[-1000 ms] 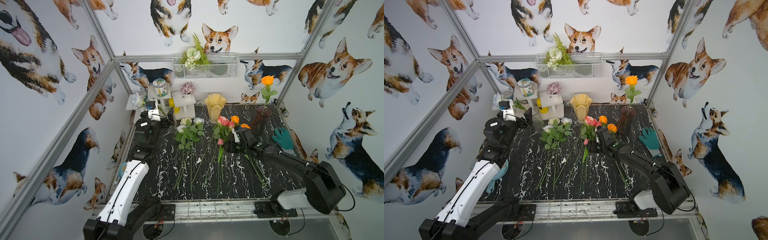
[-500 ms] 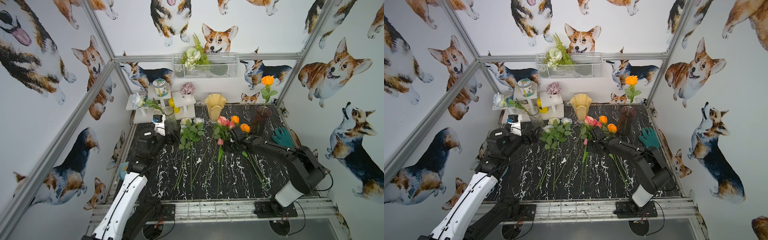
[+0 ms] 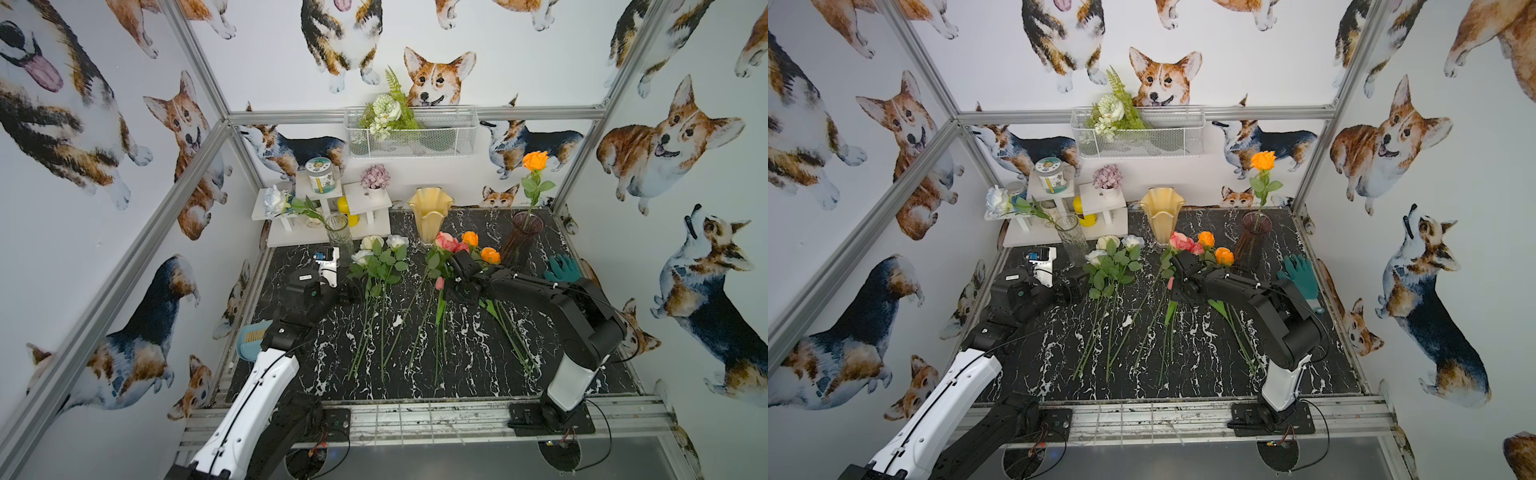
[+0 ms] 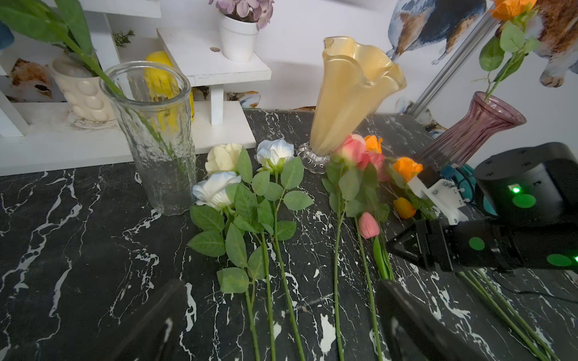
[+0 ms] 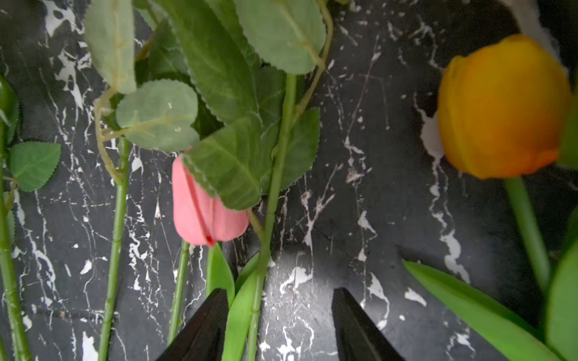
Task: Arrange the flowers in different vases according to their variety
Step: Pick up the flower at the center of the board.
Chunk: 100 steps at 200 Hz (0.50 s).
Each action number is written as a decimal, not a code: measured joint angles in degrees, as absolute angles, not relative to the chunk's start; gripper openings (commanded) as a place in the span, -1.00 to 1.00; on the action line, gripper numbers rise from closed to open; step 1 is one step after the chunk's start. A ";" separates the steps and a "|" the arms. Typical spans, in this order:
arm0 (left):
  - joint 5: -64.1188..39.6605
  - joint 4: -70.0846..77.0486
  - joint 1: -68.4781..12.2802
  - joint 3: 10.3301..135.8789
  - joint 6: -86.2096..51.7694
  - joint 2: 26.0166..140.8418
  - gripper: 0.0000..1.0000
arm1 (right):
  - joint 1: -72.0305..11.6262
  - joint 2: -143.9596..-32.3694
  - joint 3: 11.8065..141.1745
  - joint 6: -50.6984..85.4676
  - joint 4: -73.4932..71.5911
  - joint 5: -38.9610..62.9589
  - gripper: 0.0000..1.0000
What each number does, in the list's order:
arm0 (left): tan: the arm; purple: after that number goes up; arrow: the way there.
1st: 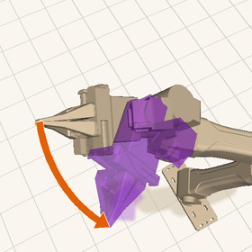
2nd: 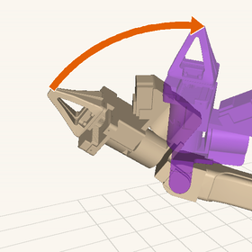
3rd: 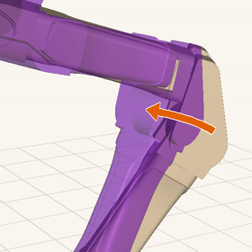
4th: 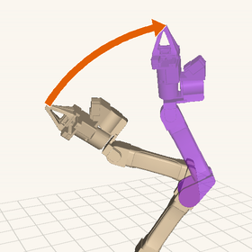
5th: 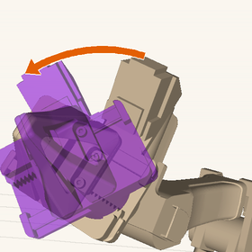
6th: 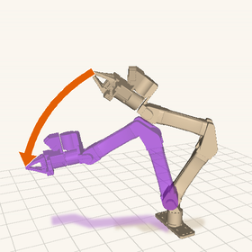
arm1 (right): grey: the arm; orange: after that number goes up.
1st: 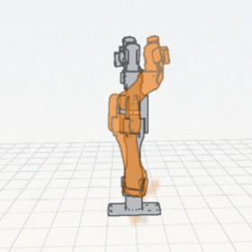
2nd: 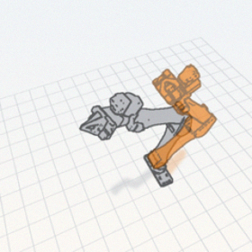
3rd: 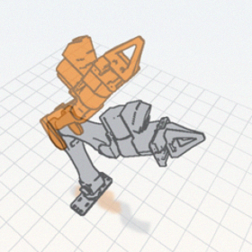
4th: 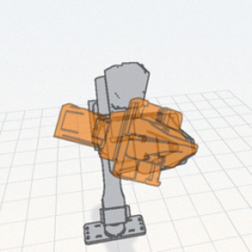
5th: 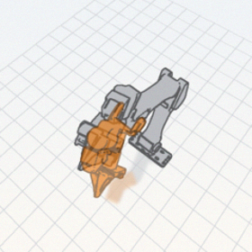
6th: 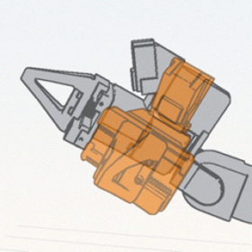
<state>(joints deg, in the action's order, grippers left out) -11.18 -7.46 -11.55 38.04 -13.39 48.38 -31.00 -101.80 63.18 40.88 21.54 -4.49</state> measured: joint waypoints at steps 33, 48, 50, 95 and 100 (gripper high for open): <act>-11.14 -7.46 -11.60 37.12 -13.39 47.90 1.00 | -31.00 -103.85 64.25 41.41 21.63 -5.48 0.13; -11.14 -7.44 -11.60 36.84 -13.39 47.72 1.00 | -31.00 -104.62 64.51 41.63 21.63 -6.09 0.11; -11.11 -7.42 -11.60 36.80 -13.39 47.72 1.00 | -31.00 -104.73 64.53 41.65 21.63 -6.15 0.10; -10.90 -7.29 -11.60 35.99 -13.41 47.46 1.00 | -30.70 -105.75 64.73 42.17 21.32 -7.92 -0.09; -10.90 -7.25 -11.60 35.94 -13.41 47.40 1.00 | -30.61 -105.71 64.51 42.30 21.08 -8.25 -0.12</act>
<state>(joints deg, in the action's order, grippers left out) -10.90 -7.25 -11.60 35.94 -13.41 47.40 -30.61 -105.71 64.51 42.30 21.08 -8.25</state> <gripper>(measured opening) 0.998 0.479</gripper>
